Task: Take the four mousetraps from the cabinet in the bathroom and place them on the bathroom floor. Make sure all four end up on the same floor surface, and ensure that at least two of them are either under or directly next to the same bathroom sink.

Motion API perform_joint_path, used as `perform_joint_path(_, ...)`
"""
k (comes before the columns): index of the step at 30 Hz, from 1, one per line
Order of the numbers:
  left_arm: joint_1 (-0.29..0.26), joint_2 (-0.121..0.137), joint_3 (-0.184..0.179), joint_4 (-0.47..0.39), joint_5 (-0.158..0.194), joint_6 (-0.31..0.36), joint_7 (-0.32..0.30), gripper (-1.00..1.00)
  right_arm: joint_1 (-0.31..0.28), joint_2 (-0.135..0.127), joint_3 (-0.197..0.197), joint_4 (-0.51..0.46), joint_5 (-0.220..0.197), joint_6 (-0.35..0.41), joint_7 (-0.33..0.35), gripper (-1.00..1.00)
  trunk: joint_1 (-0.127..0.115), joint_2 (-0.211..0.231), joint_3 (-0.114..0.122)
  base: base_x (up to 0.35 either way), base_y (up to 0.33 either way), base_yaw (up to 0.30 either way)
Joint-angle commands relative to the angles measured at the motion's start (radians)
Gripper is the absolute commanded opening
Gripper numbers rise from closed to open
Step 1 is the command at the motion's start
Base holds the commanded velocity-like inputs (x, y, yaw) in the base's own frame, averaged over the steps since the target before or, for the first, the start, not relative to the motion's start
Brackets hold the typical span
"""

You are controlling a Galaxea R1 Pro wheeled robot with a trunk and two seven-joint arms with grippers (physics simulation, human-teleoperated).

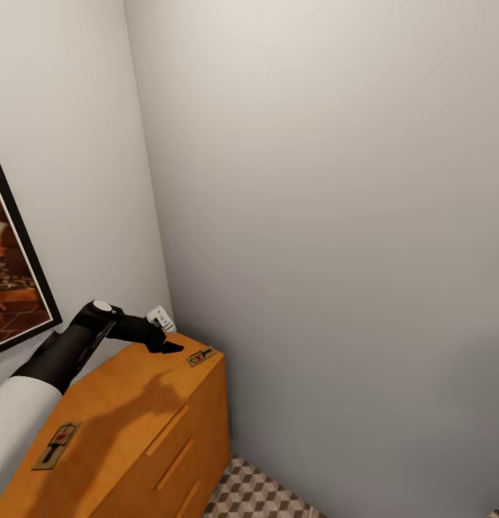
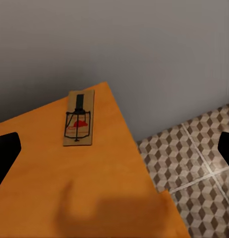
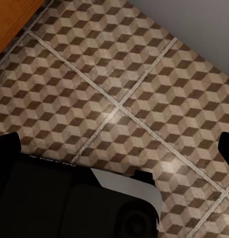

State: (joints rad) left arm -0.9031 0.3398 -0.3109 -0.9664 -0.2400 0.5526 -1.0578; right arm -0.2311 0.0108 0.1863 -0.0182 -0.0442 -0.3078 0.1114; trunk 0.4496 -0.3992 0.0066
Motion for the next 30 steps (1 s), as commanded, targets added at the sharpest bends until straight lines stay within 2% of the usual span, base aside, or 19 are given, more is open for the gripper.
perform_joint_path(1, 0.000, -0.002, -0.001, 0.004, -0.003, 0.003, -0.004, 1.00, -0.001, 0.000, 0.004, 0.001, -0.005, -0.004, 0.002, 1.00, 0.000, -0.001, 0.000, 0.000, 0.000, 0.000)
perform_joint_path(2, 0.000, -0.018, 0.000, 0.040, -0.004, -0.041, -0.004, 1.00, -0.001, 0.000, 0.004, 0.001, -0.005, -0.004, 0.002, 1.00, 0.000, -0.001, 0.000, 0.000, 0.000, 0.000)
perform_joint_path(6, 0.000, -0.023, 0.000, 0.063, -0.004, -0.064, -0.004, 1.00, -0.001, 0.000, 0.004, 0.001, -0.005, -0.004, 0.002, 1.00, 0.000, -0.001, 0.000, 0.000, 0.000, 0.000)
perform_joint_path(30, 0.000, -0.027, -0.002, 0.072, -0.004, -0.072, -0.004, 1.00, -0.001, 0.002, 0.004, 0.001, -0.005, -0.004, 0.004, 1.00, 0.000, -0.001, 0.000, 0.000, 0.000, 0.000)
